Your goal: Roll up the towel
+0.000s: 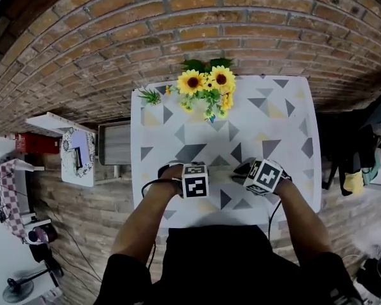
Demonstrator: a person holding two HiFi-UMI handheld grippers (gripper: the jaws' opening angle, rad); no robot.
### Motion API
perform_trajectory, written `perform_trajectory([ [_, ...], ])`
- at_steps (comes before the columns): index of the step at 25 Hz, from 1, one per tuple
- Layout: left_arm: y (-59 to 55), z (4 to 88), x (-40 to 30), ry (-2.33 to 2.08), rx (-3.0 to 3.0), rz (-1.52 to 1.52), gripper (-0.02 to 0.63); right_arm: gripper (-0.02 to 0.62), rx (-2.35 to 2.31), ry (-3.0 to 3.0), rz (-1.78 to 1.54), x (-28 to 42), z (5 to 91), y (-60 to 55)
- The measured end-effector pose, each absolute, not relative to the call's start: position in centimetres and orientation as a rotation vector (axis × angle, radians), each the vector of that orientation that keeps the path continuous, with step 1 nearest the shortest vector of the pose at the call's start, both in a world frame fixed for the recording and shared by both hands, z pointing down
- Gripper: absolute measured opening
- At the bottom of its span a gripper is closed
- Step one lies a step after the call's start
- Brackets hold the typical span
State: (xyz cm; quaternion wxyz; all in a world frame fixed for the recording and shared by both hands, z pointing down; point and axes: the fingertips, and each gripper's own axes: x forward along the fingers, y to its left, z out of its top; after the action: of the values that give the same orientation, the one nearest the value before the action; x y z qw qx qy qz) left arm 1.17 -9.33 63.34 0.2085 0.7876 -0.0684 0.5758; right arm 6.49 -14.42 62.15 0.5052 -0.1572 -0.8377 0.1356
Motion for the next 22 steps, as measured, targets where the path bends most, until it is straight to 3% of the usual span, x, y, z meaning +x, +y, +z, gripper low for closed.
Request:
perform_trajectory([
  [2,-9.2,63.3,1.1,-0.211,2.203,1.609,0.107,0.092,-0.354,-2.019,0.291,6.5,62.3,-14.9],
  [6,-11.1,63.4,-0.7,-0.376,2.212,1.706,0.214,0.12,-0.255,-2.013,0.201,5.9,63.1,-17.3],
  [22,-14.2,59.0,-4.3,-1.046,2.233,1.489,0.213,0.123,0.055,-2.165,0.098,5.1,59.2,-21.1],
])
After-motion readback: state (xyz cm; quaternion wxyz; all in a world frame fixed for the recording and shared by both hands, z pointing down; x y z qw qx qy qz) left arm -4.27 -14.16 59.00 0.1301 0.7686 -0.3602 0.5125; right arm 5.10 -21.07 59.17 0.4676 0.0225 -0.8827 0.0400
